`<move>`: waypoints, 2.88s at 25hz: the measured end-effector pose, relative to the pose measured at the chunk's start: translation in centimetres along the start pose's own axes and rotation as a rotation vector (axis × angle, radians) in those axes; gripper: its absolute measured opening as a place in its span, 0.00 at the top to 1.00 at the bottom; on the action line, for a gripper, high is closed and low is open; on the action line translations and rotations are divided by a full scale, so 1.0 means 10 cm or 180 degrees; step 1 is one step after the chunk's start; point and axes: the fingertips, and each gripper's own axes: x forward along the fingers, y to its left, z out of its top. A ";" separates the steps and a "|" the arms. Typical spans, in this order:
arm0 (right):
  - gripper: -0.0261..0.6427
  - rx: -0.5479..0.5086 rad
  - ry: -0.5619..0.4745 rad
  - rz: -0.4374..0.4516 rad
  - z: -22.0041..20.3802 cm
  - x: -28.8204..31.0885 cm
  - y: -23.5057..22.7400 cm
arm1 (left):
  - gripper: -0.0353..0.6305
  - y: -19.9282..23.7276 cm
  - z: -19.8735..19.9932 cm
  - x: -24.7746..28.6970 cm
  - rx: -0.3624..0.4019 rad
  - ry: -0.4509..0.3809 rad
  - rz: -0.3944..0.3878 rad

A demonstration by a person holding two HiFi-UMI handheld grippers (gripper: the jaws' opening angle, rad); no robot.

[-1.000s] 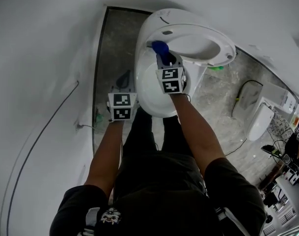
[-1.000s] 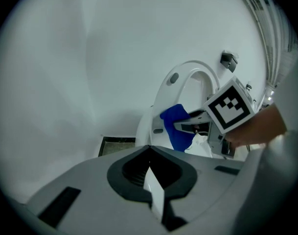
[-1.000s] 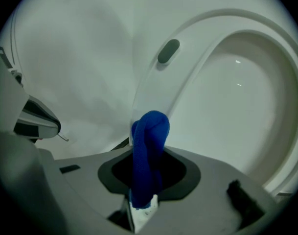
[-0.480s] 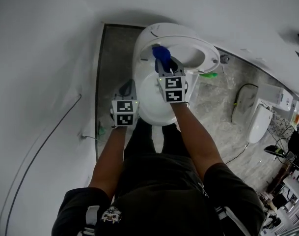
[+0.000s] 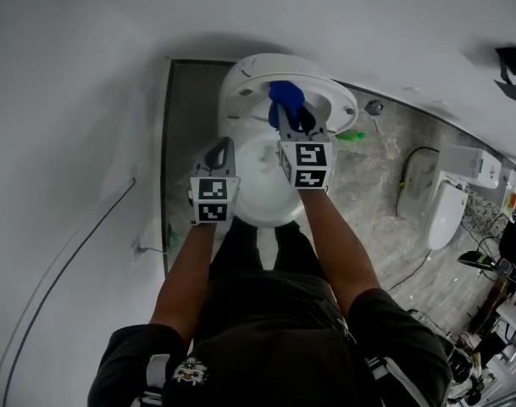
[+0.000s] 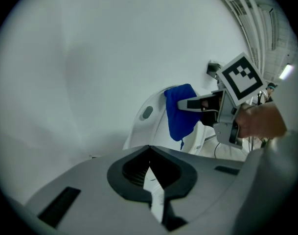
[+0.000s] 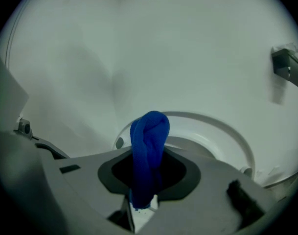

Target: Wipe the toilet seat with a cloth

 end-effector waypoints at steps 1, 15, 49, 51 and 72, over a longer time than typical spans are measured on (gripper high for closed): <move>0.82 0.0013 -0.0012 -0.0032 0.01 -0.02 -0.06 | 0.93 -0.02 0.04 0.02 0.0018 -0.0013 -0.0006; 0.82 0.0232 -0.0076 -0.0171 -0.02 -0.55 -0.54 | 0.92 -0.31 0.62 0.04 0.0388 -0.0309 0.0040; 0.82 0.0346 -0.0184 0.0521 -0.33 -1.96 -0.34 | 0.59 -0.76 0.82 0.23 0.2403 0.0336 -0.0219; 0.82 0.0333 -0.0209 0.0584 -0.31 -2.01 -0.32 | 0.59 -0.78 0.75 0.14 0.2400 0.0415 -0.0230; 0.82 0.0261 -0.0332 0.1135 -0.28 -2.55 -0.11 | 0.58 -1.20 -0.60 -0.96 0.0844 0.0961 -0.0776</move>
